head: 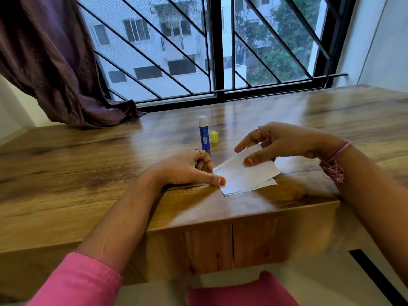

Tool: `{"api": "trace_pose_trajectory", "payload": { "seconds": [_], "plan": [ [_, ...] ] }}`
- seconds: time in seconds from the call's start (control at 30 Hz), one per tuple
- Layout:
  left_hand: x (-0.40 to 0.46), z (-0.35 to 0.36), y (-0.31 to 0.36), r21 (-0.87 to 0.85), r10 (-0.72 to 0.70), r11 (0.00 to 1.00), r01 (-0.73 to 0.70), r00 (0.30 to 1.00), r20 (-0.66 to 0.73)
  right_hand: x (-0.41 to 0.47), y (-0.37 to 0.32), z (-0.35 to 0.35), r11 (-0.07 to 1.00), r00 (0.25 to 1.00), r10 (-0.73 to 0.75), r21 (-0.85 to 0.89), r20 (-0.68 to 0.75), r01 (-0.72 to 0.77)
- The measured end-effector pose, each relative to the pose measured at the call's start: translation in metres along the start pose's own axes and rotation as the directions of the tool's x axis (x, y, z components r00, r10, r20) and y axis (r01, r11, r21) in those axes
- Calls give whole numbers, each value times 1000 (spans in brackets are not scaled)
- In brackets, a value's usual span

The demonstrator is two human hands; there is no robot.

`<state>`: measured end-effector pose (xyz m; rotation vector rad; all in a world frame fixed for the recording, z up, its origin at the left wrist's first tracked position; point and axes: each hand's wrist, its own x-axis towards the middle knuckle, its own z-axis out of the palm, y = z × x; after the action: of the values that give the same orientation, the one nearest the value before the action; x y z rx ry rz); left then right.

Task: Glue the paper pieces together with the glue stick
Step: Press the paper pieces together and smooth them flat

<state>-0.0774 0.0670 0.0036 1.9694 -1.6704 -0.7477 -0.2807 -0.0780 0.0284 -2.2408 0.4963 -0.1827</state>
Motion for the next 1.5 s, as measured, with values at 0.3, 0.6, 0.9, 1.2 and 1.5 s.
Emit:
{"api": "trace_pose_trajectory", "payload": {
  "seconds": [0.3,0.6,0.9,1.2,1.5],
  "plan": [
    [2,0,-3,-10,1,1000,0,1000,10,-10,6,-3,994,995,89,61,-54,-86],
    [1,0,-2,-5,-3,1000,3,1000,10,-4,2,0,990,986,134,-28,-96,-138],
    [0,0,-2,-10,13,1000,-13,1000,6,-4,-2,2,983,985,127,-119,-113,-141],
    [-1,0,0,-17,9,1000,-9,1000,5,-5,-2,3,973,988,86,-204,-126,-111],
    [0,0,-1,-19,10,1000,-10,1000,6,-7,-2,4,963,988,76,-248,-138,-108]
  ]
}}
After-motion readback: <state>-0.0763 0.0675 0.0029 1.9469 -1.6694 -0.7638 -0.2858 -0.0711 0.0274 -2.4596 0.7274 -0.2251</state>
